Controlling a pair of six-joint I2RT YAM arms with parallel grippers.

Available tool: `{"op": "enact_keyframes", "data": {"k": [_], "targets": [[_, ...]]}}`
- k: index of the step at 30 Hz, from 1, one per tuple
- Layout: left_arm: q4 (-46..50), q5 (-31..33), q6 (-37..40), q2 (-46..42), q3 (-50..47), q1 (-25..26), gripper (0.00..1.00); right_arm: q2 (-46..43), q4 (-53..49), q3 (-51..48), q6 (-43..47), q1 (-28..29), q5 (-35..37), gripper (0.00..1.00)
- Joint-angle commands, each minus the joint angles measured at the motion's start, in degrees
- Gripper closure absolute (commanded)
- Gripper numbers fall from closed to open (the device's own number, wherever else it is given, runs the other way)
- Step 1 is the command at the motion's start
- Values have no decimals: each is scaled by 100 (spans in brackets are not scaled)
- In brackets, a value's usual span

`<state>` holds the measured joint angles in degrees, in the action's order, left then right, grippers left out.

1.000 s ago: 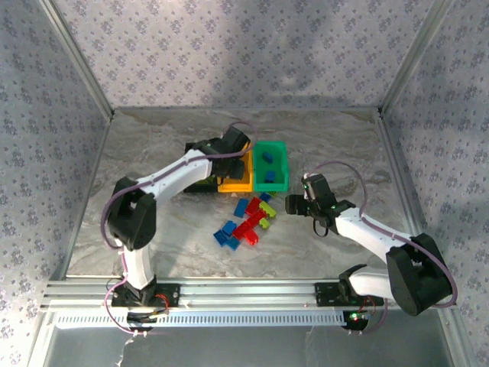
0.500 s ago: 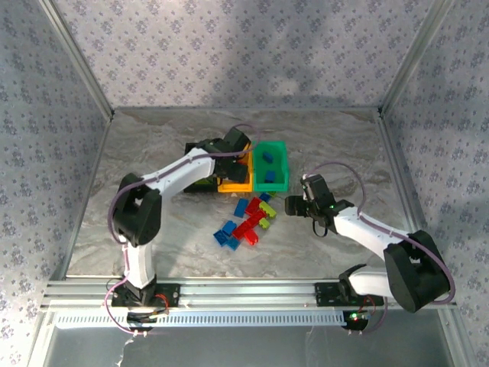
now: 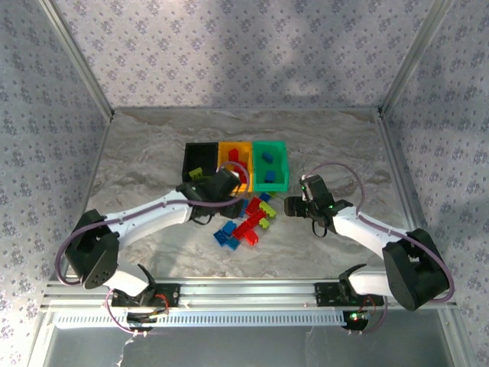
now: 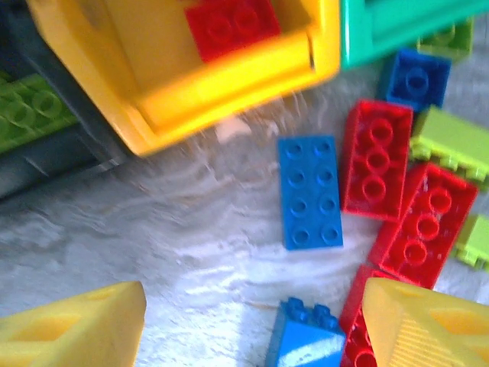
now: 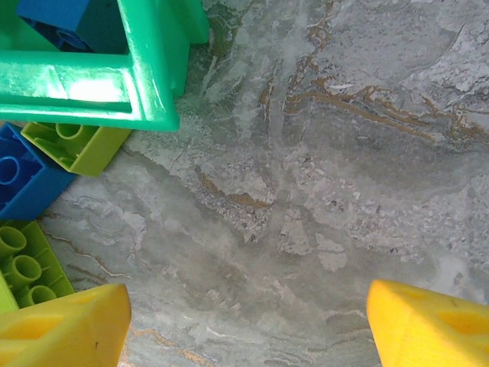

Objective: Sort the legos into containers by color
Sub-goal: Place the lego in the container, then pick up the lego from the middle-left of the table.

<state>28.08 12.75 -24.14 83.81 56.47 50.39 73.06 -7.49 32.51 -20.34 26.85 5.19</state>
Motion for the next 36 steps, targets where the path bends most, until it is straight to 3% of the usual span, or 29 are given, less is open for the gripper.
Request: {"op": "enact_keyframes", "data": {"k": [1,18,31,35,36], "targets": [[-330,8,-239,-137,-322,143,26,23,-55,122,-54,70,121,17],[-119,-486,-328,432,-445,488,33,41,-109,141,-47,132,234,17],[-16,-309,-390,548,-408,560,40,53,-107,161,-40,189,279,17],[69,-263,-371,780,-347,559,57,12,-144,177,-40,196,308,17],[92,-217,-401,803,-339,560,58,-8,-127,159,-40,206,311,17]]}}
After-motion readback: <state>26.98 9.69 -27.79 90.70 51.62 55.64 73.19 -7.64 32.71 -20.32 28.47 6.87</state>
